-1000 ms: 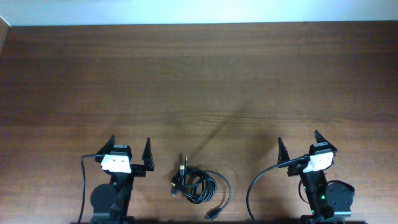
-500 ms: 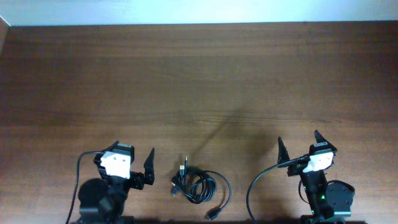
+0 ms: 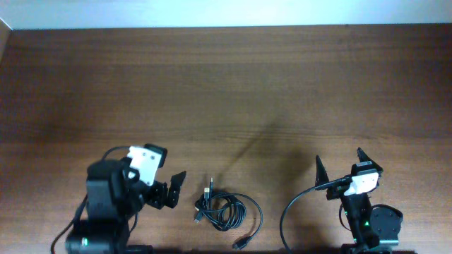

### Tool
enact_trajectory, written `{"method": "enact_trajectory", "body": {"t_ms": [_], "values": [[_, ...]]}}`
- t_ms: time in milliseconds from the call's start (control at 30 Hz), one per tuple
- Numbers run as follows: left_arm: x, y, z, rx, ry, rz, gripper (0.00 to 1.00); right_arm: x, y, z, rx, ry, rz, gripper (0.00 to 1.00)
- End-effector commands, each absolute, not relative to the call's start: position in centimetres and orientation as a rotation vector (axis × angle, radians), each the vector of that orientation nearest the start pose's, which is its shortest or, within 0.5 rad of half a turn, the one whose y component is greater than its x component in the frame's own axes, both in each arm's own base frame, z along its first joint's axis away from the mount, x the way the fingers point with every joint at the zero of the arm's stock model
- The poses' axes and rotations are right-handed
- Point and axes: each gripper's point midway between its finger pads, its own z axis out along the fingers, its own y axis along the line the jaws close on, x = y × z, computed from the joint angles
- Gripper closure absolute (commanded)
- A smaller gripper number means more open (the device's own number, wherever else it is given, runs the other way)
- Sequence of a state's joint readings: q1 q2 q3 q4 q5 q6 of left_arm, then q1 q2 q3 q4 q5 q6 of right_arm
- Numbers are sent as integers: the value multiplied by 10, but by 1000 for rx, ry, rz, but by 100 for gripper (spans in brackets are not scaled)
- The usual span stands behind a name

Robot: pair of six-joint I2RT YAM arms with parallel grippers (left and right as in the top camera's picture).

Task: Untangle cables
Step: 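Reach the left gripper forward and down onto the black cable bundle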

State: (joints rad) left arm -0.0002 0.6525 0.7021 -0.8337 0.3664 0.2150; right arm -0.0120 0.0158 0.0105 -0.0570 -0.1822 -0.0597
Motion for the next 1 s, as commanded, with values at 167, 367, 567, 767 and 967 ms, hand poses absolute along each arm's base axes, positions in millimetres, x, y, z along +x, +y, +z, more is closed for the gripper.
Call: {"method": "enact_trajectory", "body": {"t_ms": [167,367,567,767,967], "values": [[230,-105,170,766,2401,-565,1,244,30,159,-190,1623,99,1],[221,-133,116,1032,2580,-521,1,244,30,159,-190,1624,99,1],[209,-147,92,1165,2647,-511,1,244,30,159,-190,1623,99,1],[214,-145,70,1215,2703,-427,1,244,30,159,-190,1624,99,1],[224,-137,46,1227,2765,-329,1,244,30,159,-190,1623,99,1]]}}
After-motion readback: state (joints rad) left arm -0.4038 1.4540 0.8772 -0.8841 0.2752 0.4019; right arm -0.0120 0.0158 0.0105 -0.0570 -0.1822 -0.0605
